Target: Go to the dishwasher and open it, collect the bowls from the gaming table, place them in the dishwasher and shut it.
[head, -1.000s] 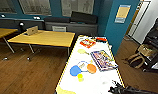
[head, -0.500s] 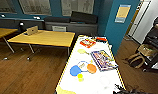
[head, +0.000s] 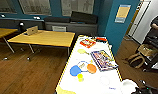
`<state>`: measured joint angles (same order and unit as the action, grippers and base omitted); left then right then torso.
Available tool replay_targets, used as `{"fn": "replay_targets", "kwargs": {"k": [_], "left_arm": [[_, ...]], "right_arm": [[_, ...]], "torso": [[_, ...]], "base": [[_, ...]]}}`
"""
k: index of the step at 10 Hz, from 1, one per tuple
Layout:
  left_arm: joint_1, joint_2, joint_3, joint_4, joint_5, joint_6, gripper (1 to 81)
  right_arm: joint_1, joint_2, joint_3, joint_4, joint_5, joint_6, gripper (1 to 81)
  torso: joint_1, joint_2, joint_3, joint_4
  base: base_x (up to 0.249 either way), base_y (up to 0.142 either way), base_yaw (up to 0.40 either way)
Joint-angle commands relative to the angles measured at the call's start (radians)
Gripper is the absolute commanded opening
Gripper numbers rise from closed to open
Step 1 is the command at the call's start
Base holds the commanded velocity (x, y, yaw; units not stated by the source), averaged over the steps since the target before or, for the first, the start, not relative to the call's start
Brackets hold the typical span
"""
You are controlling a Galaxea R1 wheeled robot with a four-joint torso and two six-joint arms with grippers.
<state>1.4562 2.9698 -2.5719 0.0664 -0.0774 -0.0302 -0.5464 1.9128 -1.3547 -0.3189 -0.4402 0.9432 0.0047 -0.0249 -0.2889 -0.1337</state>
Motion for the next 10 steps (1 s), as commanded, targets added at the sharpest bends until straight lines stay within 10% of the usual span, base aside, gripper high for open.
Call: {"fn": "replay_targets", "kwargs": {"k": [1, 5, 10], "left_arm": [[-0.030, -0.043, 0.067, 0.012, 0.065, 0.001, 81.1], [-0.067, -0.270, 0.390, 0.010, 0.062, -0.003, 81.1], [-0.131, -0.564, 0.768, -0.002, 0.008, -0.017, 81.1]], "right_arm": [[-0.169, -0.306, 0.215, -0.129, 0.034, 0.011, 1.0], [-0.540, -0.208, 0.017, -0.155, 0.434, 0.006, 1.0], [-0.758, 0.065, -0.193, -0.236, 0.633, 0.003, 1.0]], "torso": [[0.000, 0.000, 0.000, 0.000], [0.000, 0.000, 0.000, 0.000], [0.000, 0.000, 0.000, 0.000]], "base": [[0.000, 0.000, 0.000], [0.000, 0.000, 0.000], [0.000, 0.000, 0.000]]}}
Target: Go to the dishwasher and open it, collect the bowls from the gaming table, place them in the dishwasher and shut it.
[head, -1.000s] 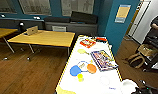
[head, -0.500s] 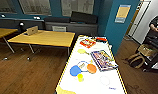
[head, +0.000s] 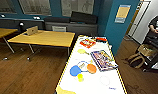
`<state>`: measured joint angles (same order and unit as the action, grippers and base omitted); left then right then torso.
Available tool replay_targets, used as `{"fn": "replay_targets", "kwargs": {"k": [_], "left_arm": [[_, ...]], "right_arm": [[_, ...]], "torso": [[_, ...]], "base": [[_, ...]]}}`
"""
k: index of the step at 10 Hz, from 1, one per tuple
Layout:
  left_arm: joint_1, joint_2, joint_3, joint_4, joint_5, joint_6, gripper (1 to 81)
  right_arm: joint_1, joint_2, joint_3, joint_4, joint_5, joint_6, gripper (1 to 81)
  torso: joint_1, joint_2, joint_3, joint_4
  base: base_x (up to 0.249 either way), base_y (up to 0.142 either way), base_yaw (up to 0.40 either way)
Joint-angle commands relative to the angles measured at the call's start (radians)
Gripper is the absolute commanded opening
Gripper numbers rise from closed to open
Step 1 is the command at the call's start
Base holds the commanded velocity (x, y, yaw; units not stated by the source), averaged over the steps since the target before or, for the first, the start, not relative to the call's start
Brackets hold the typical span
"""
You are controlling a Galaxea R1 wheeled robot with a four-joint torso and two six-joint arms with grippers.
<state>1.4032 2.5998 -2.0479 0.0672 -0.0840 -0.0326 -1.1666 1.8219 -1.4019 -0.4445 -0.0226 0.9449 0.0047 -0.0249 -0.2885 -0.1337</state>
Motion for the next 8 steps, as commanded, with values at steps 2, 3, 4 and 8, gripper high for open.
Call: {"fn": "replay_targets", "kwargs": {"k": [2, 3, 4, 8], "left_arm": [[-0.138, -0.323, 0.432, -0.013, 0.015, -0.024, 81.1], [-0.173, -0.384, 0.511, -0.023, 0.015, -0.027, 81.1], [-0.213, -0.438, 0.574, -0.043, 0.017, -0.036, 81.1], [-0.410, -0.538, 0.741, -0.141, 0.109, -0.046, 81.1]], "right_arm": [[-0.176, 0.266, -0.217, -0.144, 0.236, 0.002, 1.0], [-0.190, 0.314, -0.250, -0.161, 0.236, 0.002, 1.0], [-0.200, 0.362, -0.279, -0.189, 0.245, 0.002, 1.0], [-0.201, 0.522, -0.388, -0.224, 0.242, -0.005, 1.0]], "torso": [[0.000, 0.000, 0.000, 0.000], [0.000, 0.000, 0.000, 0.000], [0.000, 0.000, 0.000, 0.000], [0.000, 0.000, 0.000, 0.000]], "base": [[0.000, 0.000, 0.000], [0.000, 0.000, 0.000], [0.000, 0.000, 0.000], [0.000, 0.000, 0.000]]}}
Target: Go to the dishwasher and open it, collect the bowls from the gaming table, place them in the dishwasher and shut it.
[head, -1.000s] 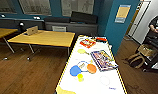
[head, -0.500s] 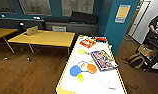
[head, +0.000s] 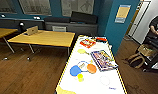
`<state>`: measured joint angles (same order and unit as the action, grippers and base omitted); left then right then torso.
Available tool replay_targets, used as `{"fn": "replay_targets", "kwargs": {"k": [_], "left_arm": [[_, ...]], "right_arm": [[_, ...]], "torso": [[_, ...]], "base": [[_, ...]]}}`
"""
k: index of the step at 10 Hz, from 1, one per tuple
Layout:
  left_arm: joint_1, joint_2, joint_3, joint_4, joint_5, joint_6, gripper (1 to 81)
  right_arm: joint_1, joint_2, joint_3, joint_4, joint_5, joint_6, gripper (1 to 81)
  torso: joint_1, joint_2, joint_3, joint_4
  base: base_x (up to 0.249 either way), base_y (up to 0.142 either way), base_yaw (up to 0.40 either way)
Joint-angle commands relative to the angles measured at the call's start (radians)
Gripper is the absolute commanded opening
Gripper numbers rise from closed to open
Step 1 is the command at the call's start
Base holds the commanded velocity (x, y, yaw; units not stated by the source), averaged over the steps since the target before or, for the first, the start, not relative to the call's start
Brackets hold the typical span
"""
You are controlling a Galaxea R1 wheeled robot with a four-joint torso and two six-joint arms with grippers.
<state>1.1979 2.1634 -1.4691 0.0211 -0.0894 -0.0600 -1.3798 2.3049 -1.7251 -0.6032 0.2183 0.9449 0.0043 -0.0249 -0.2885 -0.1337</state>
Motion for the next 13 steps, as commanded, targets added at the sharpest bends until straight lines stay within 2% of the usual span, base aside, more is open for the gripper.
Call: {"fn": "replay_targets", "kwargs": {"k": [1, 4, 7, 8, 10, 11, 13], "left_arm": [[-0.254, -0.105, 0.177, -0.133, 0.141, -0.017, 81.1], [-0.431, -0.111, 0.219, -0.274, 0.255, -0.018, 81.1], [-0.595, -0.114, 0.222, -0.368, 0.338, -0.020, 81.1], [-0.646, -0.111, 0.217, -0.375, 0.376, -0.052, 81.1], [-0.734, -0.088, 0.176, -0.374, 0.422, -0.153, 81.1], [-0.792, -0.056, 0.126, -0.366, 0.480, -0.211, 81.1], [-0.891, 0.010, 0.049, -0.354, 0.616, -0.266, 81.1]], "right_arm": [[0.014, 0.064, -0.086, -0.072, 0.000, -0.005, 1.0], [0.010, 0.109, -0.129, -0.072, -0.002, -0.005, 1.0], [0.023, 0.130, -0.131, -0.070, -0.028, -0.005, 1.0], [0.029, 0.139, -0.132, -0.072, -0.040, -0.005, 1.0], [0.035, 0.152, -0.137, -0.069, -0.056, -0.003, 1.0], [0.041, 0.158, -0.140, -0.069, -0.057, -0.003, 1.0], [0.053, 0.167, -0.146, -0.067, -0.079, -0.003, 1.0]], "torso": [[0.000, 0.000, 0.000, 0.000], [0.000, 0.000, 0.000, 0.000], [0.000, 0.000, 0.000, 0.000], [0.000, 0.000, 0.000, 0.000], [0.000, 0.000, 0.000, 0.000], [0.000, 0.000, 0.000, 0.000], [0.000, 0.000, 0.000, 0.000]], "base": [[0.000, 0.000, 0.000], [0.000, 0.000, 0.000], [0.000, 0.000, 0.000], [0.000, 0.000, 0.000], [0.000, 0.000, 0.000], [0.000, 0.000, 0.000], [0.000, 0.000, 0.000]]}}
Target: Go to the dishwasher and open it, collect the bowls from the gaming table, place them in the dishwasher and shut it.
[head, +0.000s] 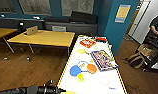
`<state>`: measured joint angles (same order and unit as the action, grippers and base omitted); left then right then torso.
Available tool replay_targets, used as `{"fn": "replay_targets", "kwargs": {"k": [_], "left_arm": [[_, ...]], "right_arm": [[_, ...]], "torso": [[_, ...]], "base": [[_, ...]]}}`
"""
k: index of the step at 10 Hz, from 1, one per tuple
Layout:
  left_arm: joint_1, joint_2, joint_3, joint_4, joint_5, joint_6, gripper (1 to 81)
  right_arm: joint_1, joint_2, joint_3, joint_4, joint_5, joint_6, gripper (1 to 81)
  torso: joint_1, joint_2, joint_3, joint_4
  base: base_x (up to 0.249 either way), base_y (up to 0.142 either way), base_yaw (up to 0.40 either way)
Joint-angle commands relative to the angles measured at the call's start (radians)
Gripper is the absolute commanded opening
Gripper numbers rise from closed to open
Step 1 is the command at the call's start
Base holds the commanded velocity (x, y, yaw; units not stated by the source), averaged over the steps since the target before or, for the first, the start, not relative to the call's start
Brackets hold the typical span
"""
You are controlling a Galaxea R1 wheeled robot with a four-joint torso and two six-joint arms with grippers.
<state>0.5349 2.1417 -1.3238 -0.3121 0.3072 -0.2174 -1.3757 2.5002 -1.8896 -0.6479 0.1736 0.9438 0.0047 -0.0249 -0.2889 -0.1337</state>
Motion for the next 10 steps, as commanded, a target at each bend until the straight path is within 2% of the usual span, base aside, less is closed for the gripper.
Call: {"fn": "replay_targets", "kwargs": {"k": [1, 2, 4, 5, 6, 7, 8, 9, 10], "left_arm": [[-0.256, 0.058, -0.115, 0.000, 0.251, -0.134, 81.1], [-0.287, 0.093, -0.127, 0.064, 0.272, -0.210, 81.1], [-0.321, 0.146, -0.143, 0.222, 0.285, -0.399, 81.1], [-0.325, 0.173, -0.156, 0.325, 0.285, -0.546, 81.1], [-0.329, 0.190, -0.176, 0.381, 0.276, -0.669, 81.1], [-0.329, 0.202, -0.183, 0.426, 0.270, -0.729, 81.1], [-0.329, 0.195, -0.186, 0.459, 0.213, -0.740, 81.1], [-0.330, 0.176, -0.219, 0.461, 0.152, -0.743, 81.1], [-0.333, 0.173, -0.247, 0.462, 0.147, -0.743, 81.1]], "right_arm": [[0.054, -0.024, 0.018, -0.022, -0.045, -0.002, 1.0], [0.062, -0.019, 0.018, -0.022, -0.052, -0.002, 1.0], [0.072, -0.012, 0.018, -0.024, -0.065, -0.002, 1.0], [0.079, -0.007, 0.017, -0.021, -0.066, -0.002, 1.0], [0.080, -0.005, 0.017, -0.021, -0.065, -0.002, 1.0], [0.082, -0.005, 0.017, -0.021, -0.065, -0.002, 1.0], [0.083, -0.004, 0.017, -0.021, -0.065, -0.002, 1.0], [0.089, -0.004, 0.017, -0.021, -0.066, -0.002, 1.0], [0.097, -0.002, 0.017, -0.019, -0.068, -0.002, 1.0]], "torso": [[0.000, 0.000, 0.000, 0.000], [0.000, 0.000, 0.000, 0.000], [0.000, 0.000, 0.000, 0.000], [0.000, 0.000, 0.000, 0.000], [0.000, 0.000, 0.000, 0.000], [0.000, 0.001, -0.001, 0.000], [0.000, 0.001, -0.001, 0.000], [0.000, 0.001, -0.001, 0.000], [0.000, 0.001, -0.001, 0.000]], "base": [[0.000, 0.000, 0.000], [0.000, 0.000, 0.000], [0.000, 0.000, 0.000], [0.000, 0.000, 0.000], [0.000, 0.000, 0.000], [0.000, 0.000, 0.000], [0.000, 0.000, 0.000], [0.000, 0.000, 0.000], [0.000, 0.000, 0.000]]}}
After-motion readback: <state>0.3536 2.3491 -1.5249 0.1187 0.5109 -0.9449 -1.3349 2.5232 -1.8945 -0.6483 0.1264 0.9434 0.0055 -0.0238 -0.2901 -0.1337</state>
